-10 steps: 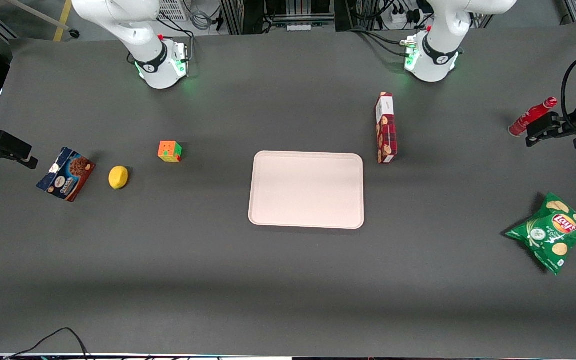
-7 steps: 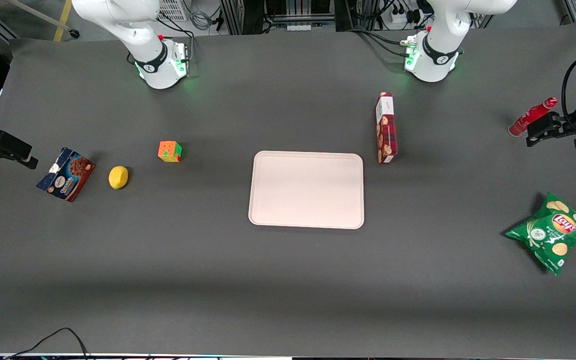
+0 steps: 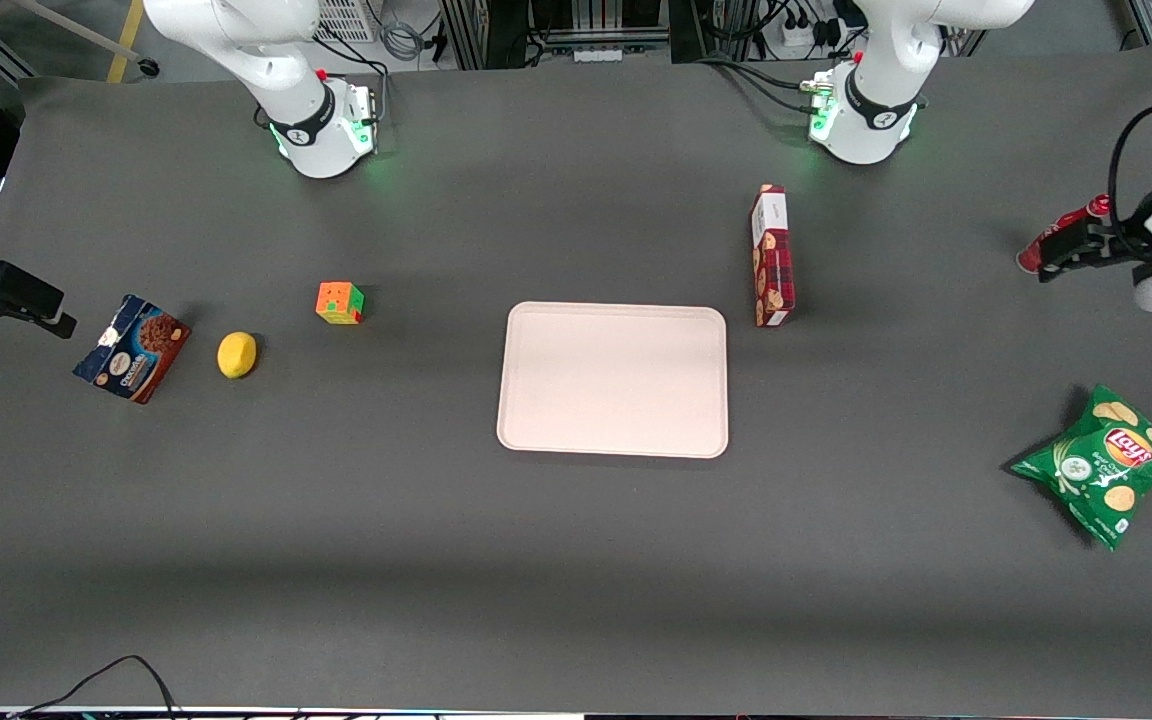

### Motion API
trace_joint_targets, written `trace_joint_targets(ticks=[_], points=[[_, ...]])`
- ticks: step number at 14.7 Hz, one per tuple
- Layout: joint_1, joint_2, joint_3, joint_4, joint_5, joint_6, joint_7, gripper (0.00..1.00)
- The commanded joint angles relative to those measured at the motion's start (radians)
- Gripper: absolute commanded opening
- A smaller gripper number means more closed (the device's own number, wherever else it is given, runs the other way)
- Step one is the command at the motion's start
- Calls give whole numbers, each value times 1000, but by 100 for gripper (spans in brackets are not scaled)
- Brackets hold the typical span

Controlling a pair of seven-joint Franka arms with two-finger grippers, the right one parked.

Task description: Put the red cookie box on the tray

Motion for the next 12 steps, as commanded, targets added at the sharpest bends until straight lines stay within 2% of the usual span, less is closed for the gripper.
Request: trace_joint_targets(ticks=[1,2,5,7,12], points=[[-123,2,-6,12,11,-100,-160,96],[-149,2,-6,5,13,-105,-212,98],[-168,-12,-19,-67,2,-93,-220,100],[-162,-19,-64,-135,1,-75,-221,100],[-154,-148,-81,-481,-38,207,-235,100]])
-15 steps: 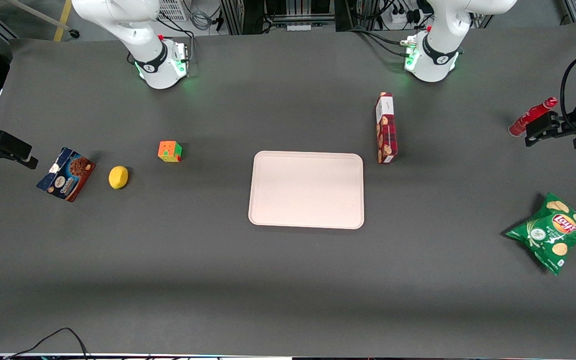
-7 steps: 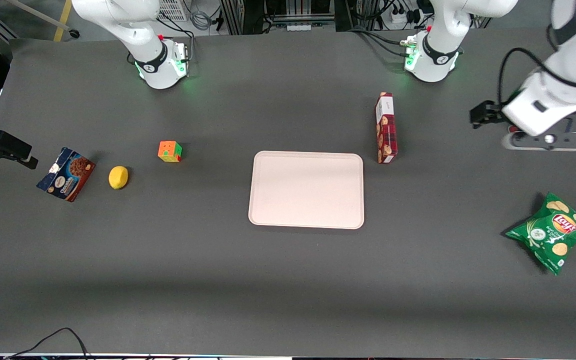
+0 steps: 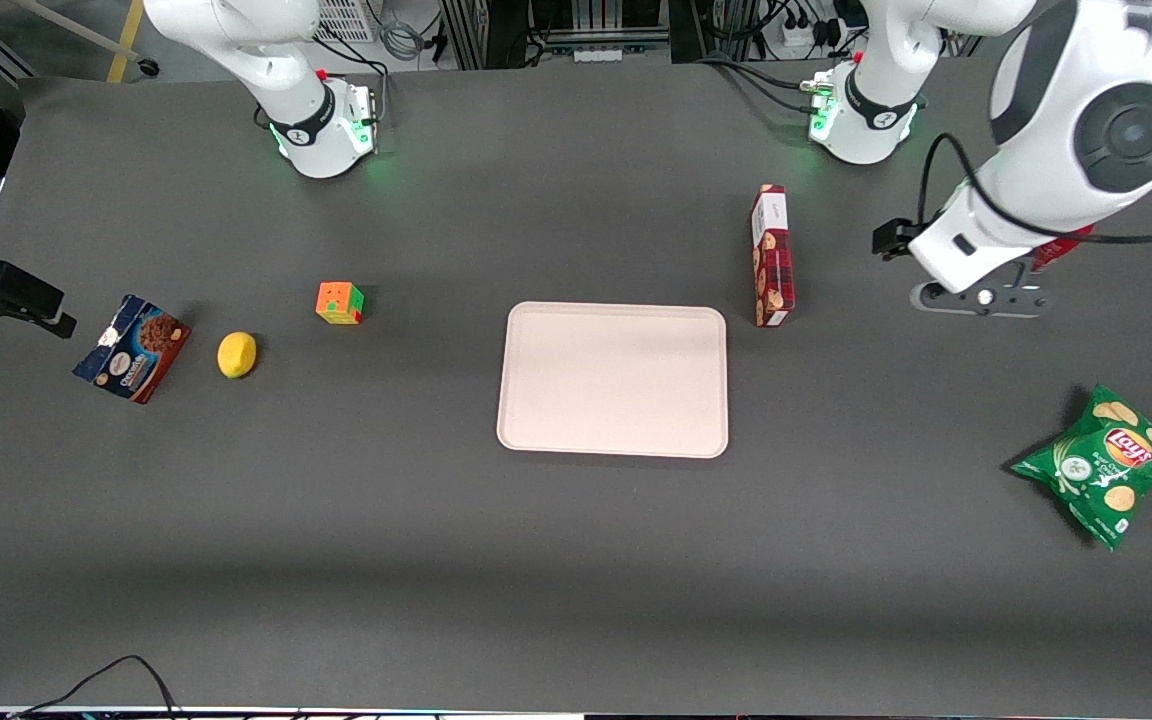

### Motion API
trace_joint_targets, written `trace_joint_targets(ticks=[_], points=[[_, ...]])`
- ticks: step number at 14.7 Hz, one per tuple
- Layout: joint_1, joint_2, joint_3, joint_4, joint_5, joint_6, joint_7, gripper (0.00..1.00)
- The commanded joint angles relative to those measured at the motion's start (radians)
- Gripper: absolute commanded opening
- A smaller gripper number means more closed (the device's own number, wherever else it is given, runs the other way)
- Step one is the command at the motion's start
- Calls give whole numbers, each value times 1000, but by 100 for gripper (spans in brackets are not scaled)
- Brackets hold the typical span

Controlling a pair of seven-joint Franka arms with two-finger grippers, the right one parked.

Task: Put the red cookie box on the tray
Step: 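Move the open left gripper toward the upright red plaid cookie box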

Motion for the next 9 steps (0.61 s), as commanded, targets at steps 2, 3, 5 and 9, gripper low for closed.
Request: trace_joint_targets(ticks=[2,3,5,9], points=[[9,-147,-15,-320,-35,259,-48,100],[9,-163,-15,-383,-40,329,-77,100],[9,-208,-29,-494,-40,426,-120,100],[6,-259,-78,-649,-41,566,-209,100]])
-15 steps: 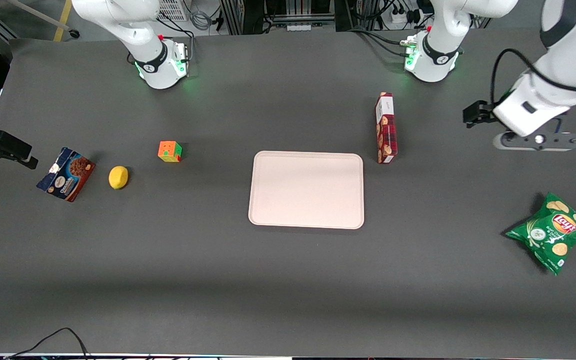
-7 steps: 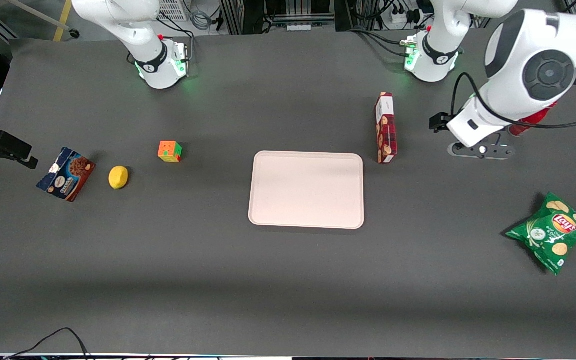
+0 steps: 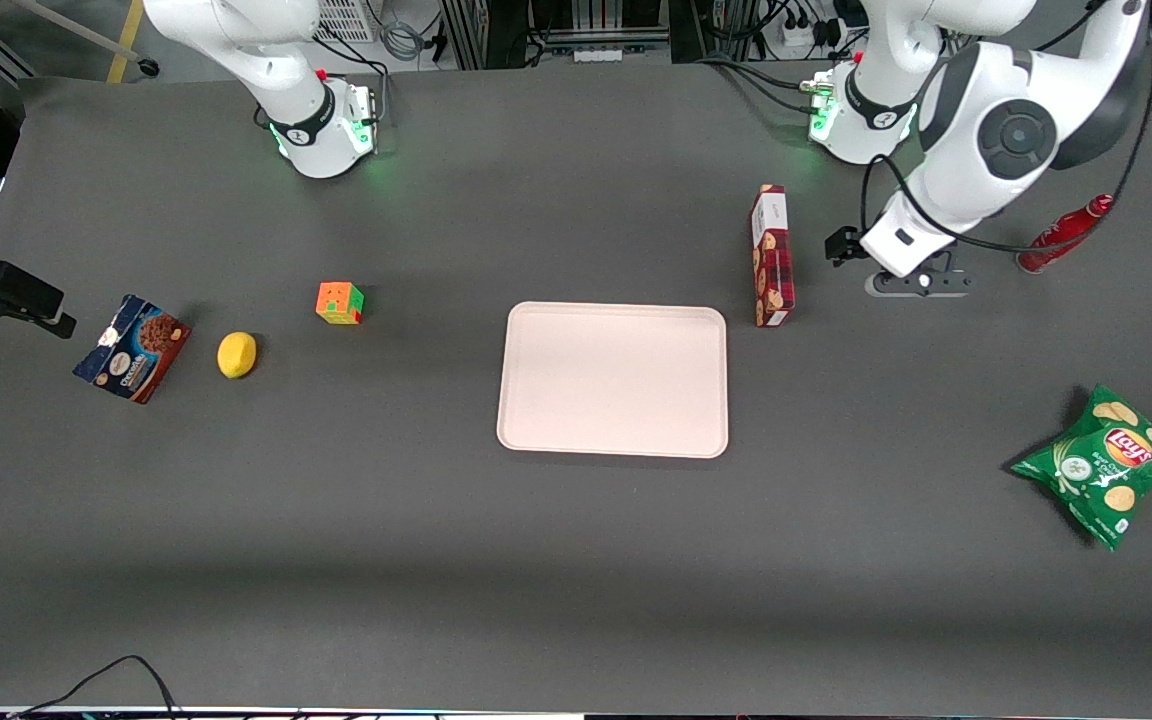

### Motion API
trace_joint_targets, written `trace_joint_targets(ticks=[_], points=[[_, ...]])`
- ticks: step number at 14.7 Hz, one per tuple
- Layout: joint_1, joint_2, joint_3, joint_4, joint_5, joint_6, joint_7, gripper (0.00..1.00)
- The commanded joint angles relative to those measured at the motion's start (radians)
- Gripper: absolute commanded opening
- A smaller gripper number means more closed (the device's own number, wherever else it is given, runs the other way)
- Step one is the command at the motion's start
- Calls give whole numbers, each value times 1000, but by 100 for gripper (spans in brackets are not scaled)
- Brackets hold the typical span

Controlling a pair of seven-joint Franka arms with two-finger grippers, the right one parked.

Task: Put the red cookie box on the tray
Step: 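Move the open left gripper toward the upright red plaid cookie box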

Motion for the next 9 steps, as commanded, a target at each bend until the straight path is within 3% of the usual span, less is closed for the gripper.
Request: trace_joint_targets(ticks=[1,6,9], points=[[1,-94,-58,-179,-6,159,-96,100],[-5,-95,-186,-251,-9,244,-230,100],[-30,-67,-202,-289,-72,331,-230,100]])
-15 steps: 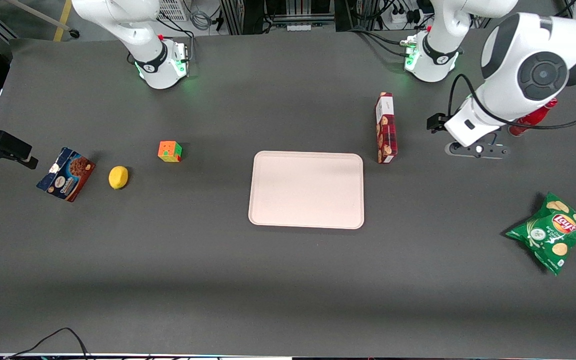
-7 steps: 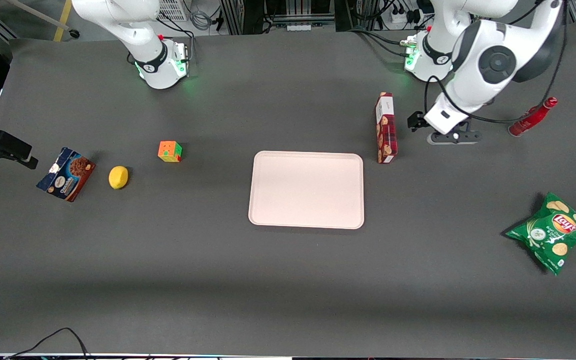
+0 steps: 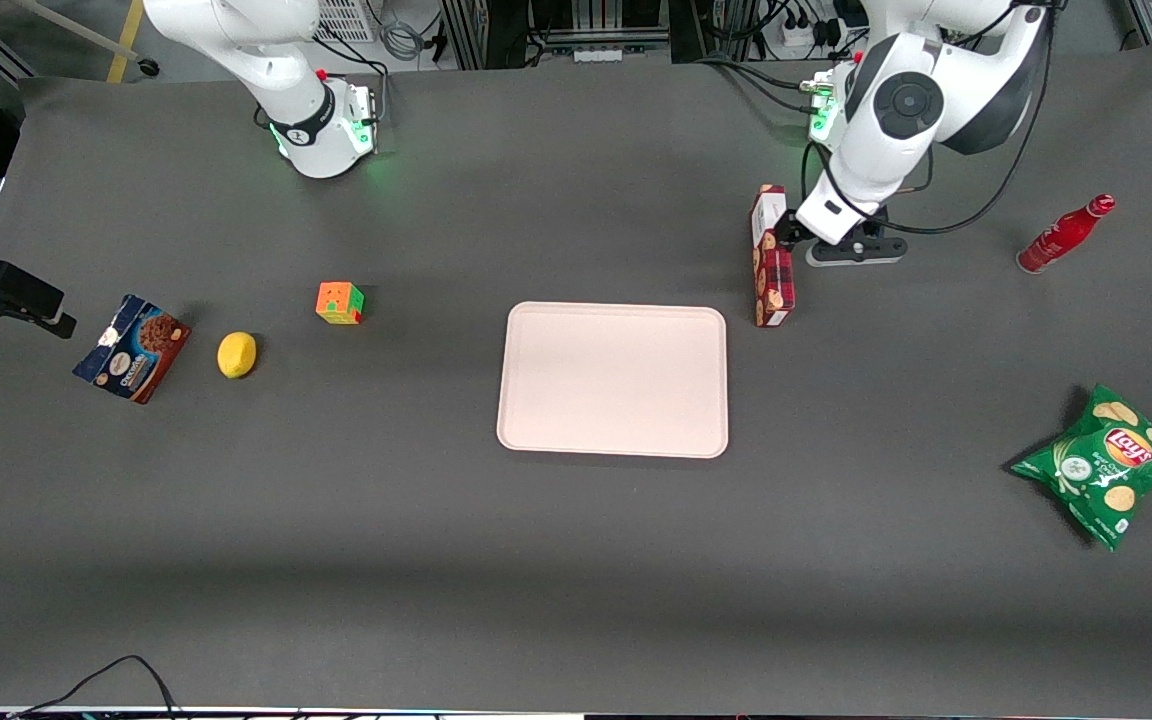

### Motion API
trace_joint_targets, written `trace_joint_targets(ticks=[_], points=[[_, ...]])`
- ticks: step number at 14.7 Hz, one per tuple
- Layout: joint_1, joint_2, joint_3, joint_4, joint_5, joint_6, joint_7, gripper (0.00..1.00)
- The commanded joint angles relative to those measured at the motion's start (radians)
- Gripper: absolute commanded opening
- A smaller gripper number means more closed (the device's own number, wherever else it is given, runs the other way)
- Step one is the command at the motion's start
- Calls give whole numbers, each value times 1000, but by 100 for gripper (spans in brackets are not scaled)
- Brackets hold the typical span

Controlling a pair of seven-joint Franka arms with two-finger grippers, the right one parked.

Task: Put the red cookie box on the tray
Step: 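Move the open left gripper toward the upright red plaid cookie box, then lower the left gripper around the cookie box and close on it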

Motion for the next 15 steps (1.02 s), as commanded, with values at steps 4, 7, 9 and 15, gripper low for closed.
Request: trace_joint_targets(ticks=[4,7,9,15], points=[[-33,29,-19,-137,-51,249,-21,100],[-50,64,-21,-171,-80,339,-22,100],[-72,72,-25,-171,-130,342,-22,100],[-75,116,-81,-202,-141,448,-21,100]])
